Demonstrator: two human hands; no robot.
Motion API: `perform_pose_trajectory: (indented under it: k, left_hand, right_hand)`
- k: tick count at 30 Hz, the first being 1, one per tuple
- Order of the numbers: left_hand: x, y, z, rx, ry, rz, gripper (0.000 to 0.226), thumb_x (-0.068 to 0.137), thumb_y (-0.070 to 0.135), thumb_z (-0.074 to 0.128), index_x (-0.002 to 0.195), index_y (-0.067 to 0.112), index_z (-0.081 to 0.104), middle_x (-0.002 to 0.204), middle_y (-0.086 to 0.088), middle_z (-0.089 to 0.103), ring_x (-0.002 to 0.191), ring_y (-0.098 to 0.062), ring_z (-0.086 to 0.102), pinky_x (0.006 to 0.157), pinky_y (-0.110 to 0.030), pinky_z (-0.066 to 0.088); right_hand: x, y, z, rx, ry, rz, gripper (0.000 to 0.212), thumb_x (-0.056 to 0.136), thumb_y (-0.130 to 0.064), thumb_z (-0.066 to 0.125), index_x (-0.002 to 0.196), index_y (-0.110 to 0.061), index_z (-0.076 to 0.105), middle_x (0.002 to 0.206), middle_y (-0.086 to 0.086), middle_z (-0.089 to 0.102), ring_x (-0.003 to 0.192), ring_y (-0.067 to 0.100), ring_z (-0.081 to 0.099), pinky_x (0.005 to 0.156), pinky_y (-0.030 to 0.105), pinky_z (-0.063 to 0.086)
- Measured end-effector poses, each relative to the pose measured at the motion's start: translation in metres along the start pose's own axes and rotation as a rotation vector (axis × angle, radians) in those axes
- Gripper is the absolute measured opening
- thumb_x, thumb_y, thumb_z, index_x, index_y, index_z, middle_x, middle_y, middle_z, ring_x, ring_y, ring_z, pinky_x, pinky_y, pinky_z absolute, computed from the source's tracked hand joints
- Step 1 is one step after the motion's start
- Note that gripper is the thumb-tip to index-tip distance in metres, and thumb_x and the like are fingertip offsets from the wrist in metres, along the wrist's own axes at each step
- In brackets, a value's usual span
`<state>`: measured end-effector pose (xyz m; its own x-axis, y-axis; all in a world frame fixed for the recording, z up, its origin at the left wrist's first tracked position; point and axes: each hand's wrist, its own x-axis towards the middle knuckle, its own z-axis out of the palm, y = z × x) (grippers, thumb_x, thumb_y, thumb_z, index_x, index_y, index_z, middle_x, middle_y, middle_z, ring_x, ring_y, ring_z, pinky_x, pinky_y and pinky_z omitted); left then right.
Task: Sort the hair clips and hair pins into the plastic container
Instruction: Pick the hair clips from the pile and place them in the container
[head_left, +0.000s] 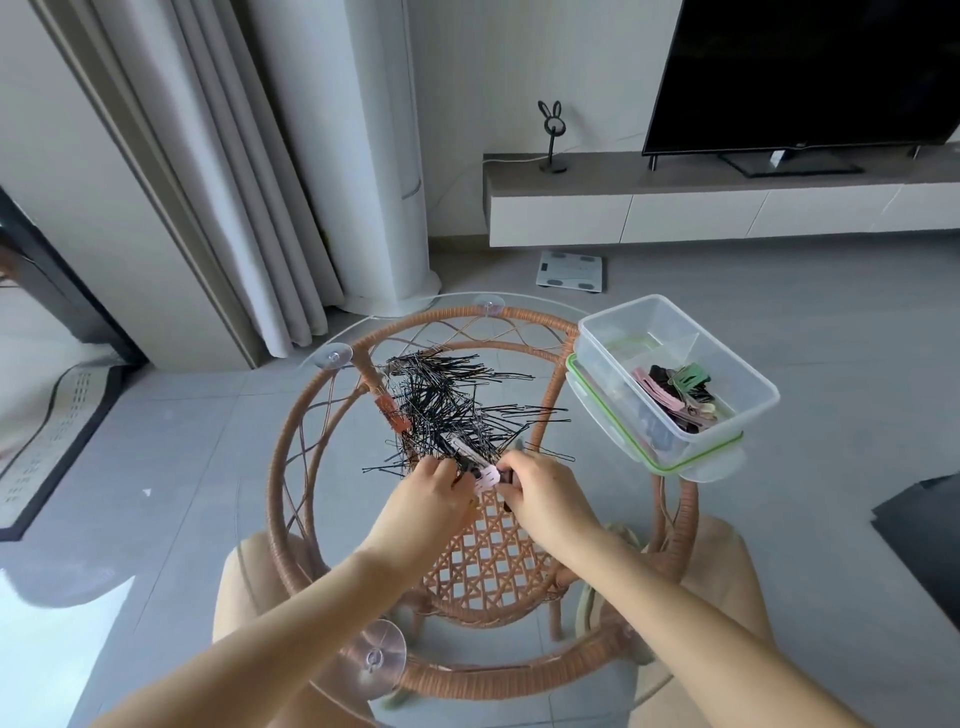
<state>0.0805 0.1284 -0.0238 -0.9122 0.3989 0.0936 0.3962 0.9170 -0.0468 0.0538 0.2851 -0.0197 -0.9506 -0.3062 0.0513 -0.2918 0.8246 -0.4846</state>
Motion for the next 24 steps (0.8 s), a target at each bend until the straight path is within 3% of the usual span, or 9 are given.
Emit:
perform_pose_trajectory:
  k: [4,8,12,17,21,23,24]
  left_hand:
    - [-0.005,-0.001,0.004,0.08,0.098,0.074,0.03,0.043,0.008,0.087,0.066,0.015,0.069,0.061,0.003,0.058,0.053,-0.013,0.053,0.043,-0.02,0.049]
    - [-0.007,-0.011,0.001,0.011,0.224,0.014,0.022,0.058,0.017,0.085,0.073,0.021,0.069,0.075,0.003,0.064,0.069,-0.018,0.059,0.061,-0.027,0.051]
    - [0.003,-0.019,-0.016,-0.167,0.33,-0.114,0.005,0.074,0.017,0.075,0.078,0.02,0.073,0.087,0.0,0.069,0.08,-0.023,0.063,0.072,-0.035,0.05]
    - [0.027,-0.015,-0.042,-0.884,0.293,-0.517,0.029,0.096,0.019,0.044,0.076,0.002,0.057,0.072,-0.008,0.065,0.069,-0.027,0.062,0.063,-0.034,0.053]
    - [0.034,-0.005,-0.063,-1.88,0.103,-0.838,0.021,0.1,0.02,0.033,0.094,0.005,0.047,0.081,-0.019,0.066,0.077,-0.03,0.068,0.065,-0.037,0.061]
    - [0.033,-0.002,-0.064,-2.092,-0.008,-0.873,0.016,0.1,0.02,0.035,0.093,0.008,0.044,0.076,-0.016,0.061,0.071,-0.029,0.066,0.06,-0.037,0.061]
    - [0.033,-0.002,-0.061,-2.114,-0.048,-0.868,0.013,0.099,0.018,0.039,0.093,0.008,0.045,0.073,-0.014,0.058,0.065,-0.025,0.063,0.053,-0.033,0.058]
  right_hand:
    - [-0.003,0.0,0.002,-0.042,0.056,0.056,0.019,0.088,-0.015,0.056,0.106,-0.01,0.06,0.107,0.006,0.063,0.091,0.022,0.062,0.083,0.033,0.053]
    - [-0.005,0.0,-0.004,0.049,0.112,0.109,0.012,0.087,-0.016,0.055,0.094,-0.007,0.057,0.095,0.006,0.062,0.073,0.017,0.056,0.065,0.024,0.047]
    - [-0.006,0.001,-0.024,0.23,0.197,0.157,0.011,0.086,-0.017,0.059,0.093,-0.009,0.061,0.086,0.0,0.063,0.075,0.014,0.058,0.064,0.018,0.046]
    - [-0.004,0.003,-0.055,0.692,0.229,0.273,0.009,0.085,-0.019,0.061,0.086,-0.011,0.065,0.082,0.003,0.068,0.081,0.02,0.064,0.078,0.029,0.053]
    - [-0.002,0.006,-0.073,1.201,0.243,0.316,0.015,0.088,-0.018,0.059,0.085,-0.003,0.061,0.08,0.011,0.067,0.081,0.028,0.067,0.08,0.036,0.057]
    - [-0.001,0.009,-0.072,1.215,0.212,0.284,0.013,0.091,-0.016,0.054,0.084,-0.006,0.057,0.073,0.007,0.065,0.069,0.024,0.065,0.069,0.032,0.058]
    - [-0.002,0.009,-0.07,1.047,0.157,0.247,0.012,0.093,-0.016,0.051,0.085,-0.007,0.055,0.07,0.004,0.062,0.064,0.021,0.061,0.061,0.027,0.055]
